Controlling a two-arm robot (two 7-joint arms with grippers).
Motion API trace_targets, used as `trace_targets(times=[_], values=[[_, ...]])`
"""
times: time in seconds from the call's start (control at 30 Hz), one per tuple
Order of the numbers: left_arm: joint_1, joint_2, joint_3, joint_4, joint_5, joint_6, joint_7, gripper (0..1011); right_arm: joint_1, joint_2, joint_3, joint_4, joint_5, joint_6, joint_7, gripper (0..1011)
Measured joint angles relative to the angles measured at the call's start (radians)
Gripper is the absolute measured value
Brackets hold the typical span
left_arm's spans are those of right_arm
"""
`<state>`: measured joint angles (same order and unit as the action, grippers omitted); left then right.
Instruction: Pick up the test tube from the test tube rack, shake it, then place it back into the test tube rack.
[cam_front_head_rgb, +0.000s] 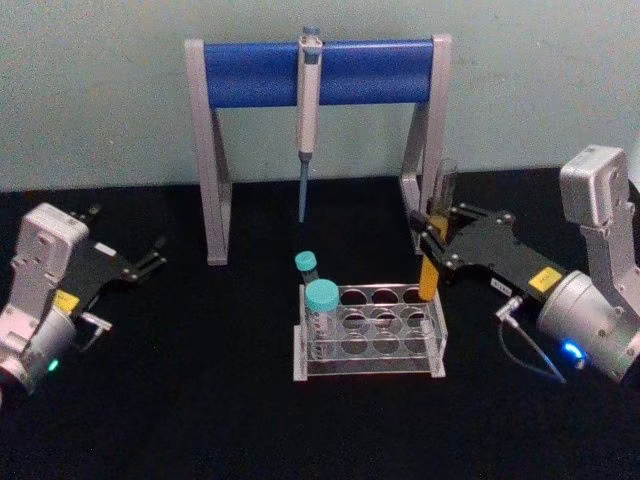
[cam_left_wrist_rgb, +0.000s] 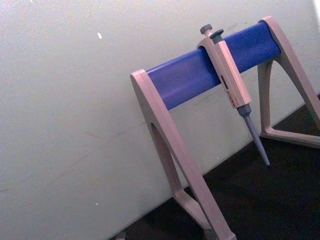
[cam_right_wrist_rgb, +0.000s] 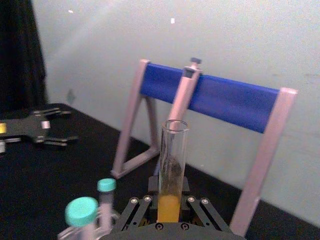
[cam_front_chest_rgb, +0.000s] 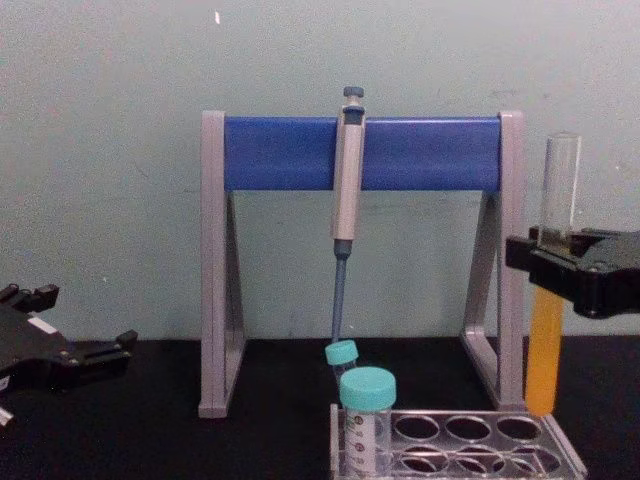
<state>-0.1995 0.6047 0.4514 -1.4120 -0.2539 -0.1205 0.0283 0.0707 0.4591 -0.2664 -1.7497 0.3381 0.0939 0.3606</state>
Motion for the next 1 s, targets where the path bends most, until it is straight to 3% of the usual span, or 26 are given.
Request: trace_targets(times=[0.23,0.53,0.73,1.0], values=[[0.000,0.000,0.000,0.000,0.000,0.000,0.000,1001,-0.023,0.021,-0.024,-0.041,0.038,0.020,0.044,232],[0.000,0.000,0.000,0.000,0.000,0.000,0.000,1001,0.041,-0.014,-0.085,0.011,0.073,-0.002,0.073,232],[0.000,0.000,0.000,0.000,0.000,0.000,0.000,1001,0.095,-0.059,-0.102,0.080,0.073,-0.033,0.043,232],[0.000,0.000,0.000,0.000,0.000,0.000,0.000,1001,0.125,-0.089,-0.089,0.132,0.025,-0.056,-0.026,232]])
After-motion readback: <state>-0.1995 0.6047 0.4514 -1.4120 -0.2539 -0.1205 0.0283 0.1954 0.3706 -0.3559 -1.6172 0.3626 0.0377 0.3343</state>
